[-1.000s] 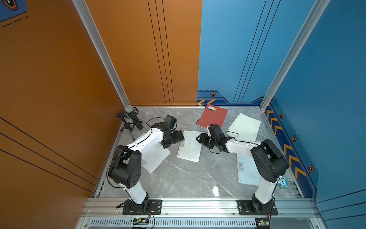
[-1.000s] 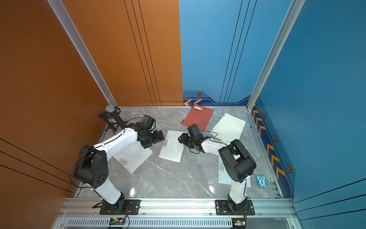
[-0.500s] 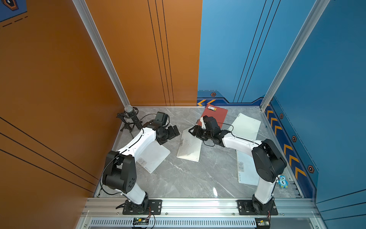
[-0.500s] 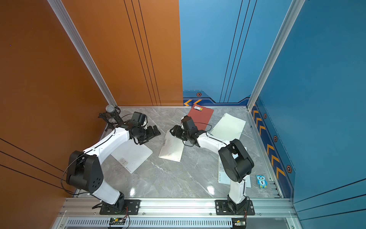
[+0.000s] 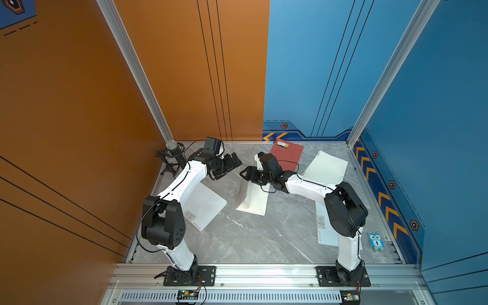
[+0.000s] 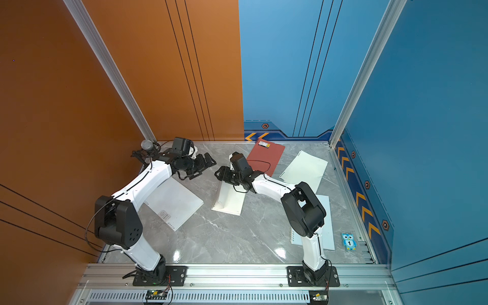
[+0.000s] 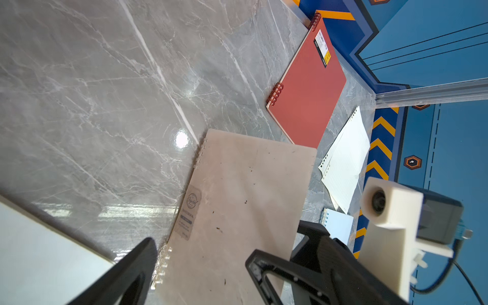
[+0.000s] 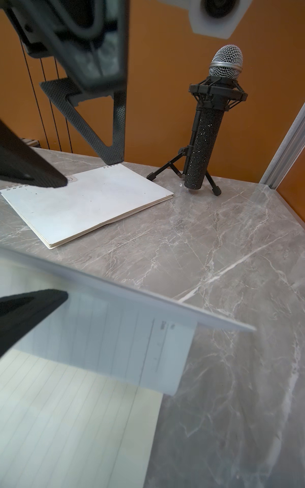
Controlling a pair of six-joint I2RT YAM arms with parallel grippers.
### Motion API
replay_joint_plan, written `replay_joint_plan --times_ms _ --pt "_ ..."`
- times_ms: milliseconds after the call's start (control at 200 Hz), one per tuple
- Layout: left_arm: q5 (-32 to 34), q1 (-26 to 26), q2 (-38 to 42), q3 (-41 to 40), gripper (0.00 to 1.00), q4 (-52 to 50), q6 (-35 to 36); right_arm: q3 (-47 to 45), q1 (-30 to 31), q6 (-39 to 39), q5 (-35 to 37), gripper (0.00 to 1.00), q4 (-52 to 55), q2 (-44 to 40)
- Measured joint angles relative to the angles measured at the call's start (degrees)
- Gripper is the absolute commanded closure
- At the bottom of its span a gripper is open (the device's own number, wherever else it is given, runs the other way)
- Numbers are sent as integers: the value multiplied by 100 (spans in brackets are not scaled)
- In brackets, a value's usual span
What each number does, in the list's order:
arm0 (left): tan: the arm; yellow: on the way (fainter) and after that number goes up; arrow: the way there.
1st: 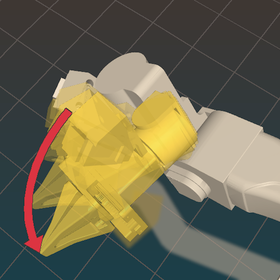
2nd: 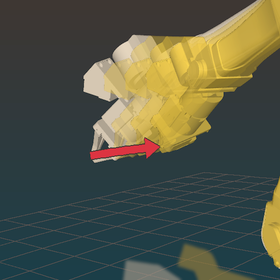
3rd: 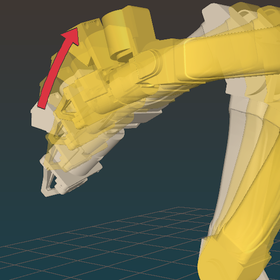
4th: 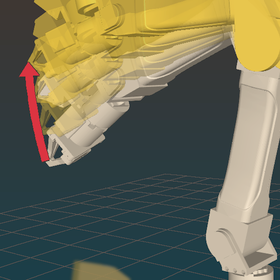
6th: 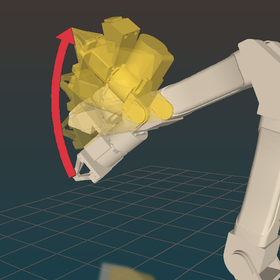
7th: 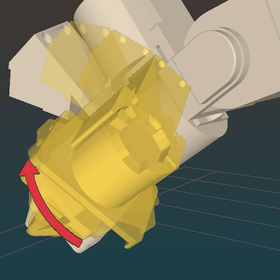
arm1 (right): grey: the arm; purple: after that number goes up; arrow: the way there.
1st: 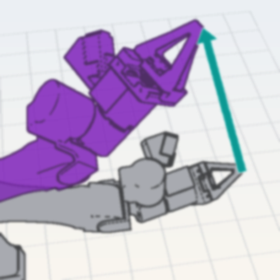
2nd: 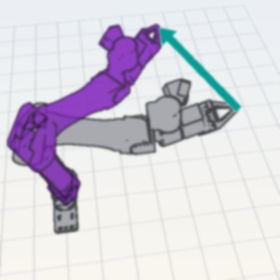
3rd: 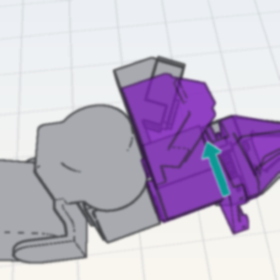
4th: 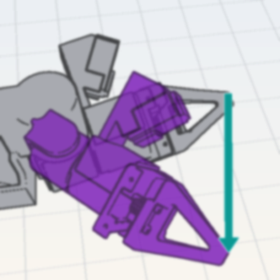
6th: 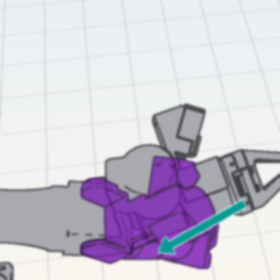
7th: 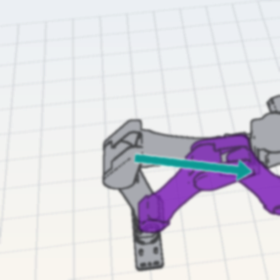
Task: Tear off pages from different notebooks
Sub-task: Open the notebook at the center of the board.
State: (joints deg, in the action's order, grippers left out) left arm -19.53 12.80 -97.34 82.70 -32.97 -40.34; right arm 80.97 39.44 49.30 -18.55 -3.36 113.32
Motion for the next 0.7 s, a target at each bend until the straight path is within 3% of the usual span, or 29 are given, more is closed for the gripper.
replay_joint_plan --times_ms 470,701 --pt "-592 -197 -472 715 2 4 2 782 413 -597 -267 14 289 260" --pt "-833 -286 -739 713 2 9 4 774 396 -785 -380 11 286 402"
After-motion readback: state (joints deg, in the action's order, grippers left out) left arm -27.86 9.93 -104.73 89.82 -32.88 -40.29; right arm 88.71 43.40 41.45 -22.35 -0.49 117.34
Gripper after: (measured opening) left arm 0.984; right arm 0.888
